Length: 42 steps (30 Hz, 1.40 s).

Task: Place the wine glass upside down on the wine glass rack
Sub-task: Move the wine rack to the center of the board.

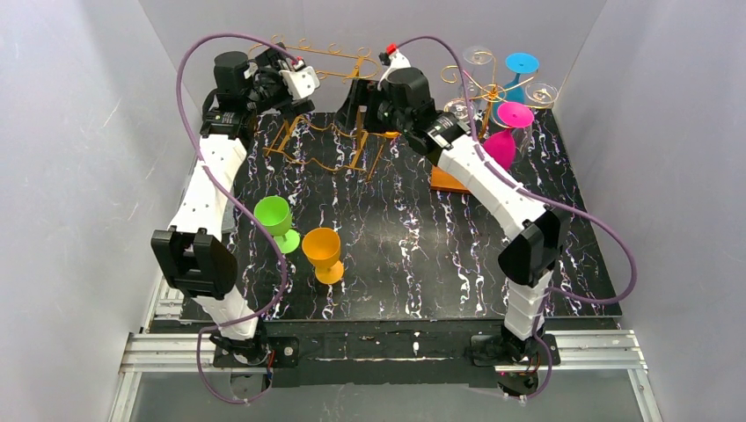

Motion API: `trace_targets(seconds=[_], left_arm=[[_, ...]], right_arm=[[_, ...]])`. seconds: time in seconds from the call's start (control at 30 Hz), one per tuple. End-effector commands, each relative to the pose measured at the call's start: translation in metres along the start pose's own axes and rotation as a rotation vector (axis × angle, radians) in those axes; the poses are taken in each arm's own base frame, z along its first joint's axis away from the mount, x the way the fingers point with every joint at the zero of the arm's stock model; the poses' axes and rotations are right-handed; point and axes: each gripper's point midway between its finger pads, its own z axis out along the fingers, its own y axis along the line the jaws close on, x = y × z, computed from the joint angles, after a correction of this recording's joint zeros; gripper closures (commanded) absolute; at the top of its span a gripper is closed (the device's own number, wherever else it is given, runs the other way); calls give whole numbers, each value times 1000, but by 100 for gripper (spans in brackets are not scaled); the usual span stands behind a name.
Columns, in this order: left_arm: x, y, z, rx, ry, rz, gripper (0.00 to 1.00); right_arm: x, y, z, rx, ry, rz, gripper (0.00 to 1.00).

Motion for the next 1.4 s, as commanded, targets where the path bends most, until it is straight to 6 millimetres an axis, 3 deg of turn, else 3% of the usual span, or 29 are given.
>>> trace_targets(seconds=[0.0,0.17,0.3,0.57,0.77,1.0,1.23,1.37], left_arm=[[-19,29,10,-108,-79,185,9],[-4,9,33,-18,-54,251,12],[4,6,50,9,-32,275,19],[-2,16,76,-47,-36,297,41],[-11,16,83,-58,-50,350,67],[-37,7,78,-52,-60,384,89],[-66,-7,54,-39,-39,418,94],[-79,-29,39,6,-10,448,95]], right_arm=[[-36,28,-44,-98,-123,4,9],[-42,30,-70,-104,-157,-2,12],[-51,33,-86,-98,-183,-20,15],[-45,23,-106,-66,-184,-35,27],[-36,12,-118,-43,-187,-35,34],[-40,-1,-130,-15,-205,-31,37],[-36,-11,-139,4,-209,-26,38],[-35,-18,-146,22,-215,-23,38]])
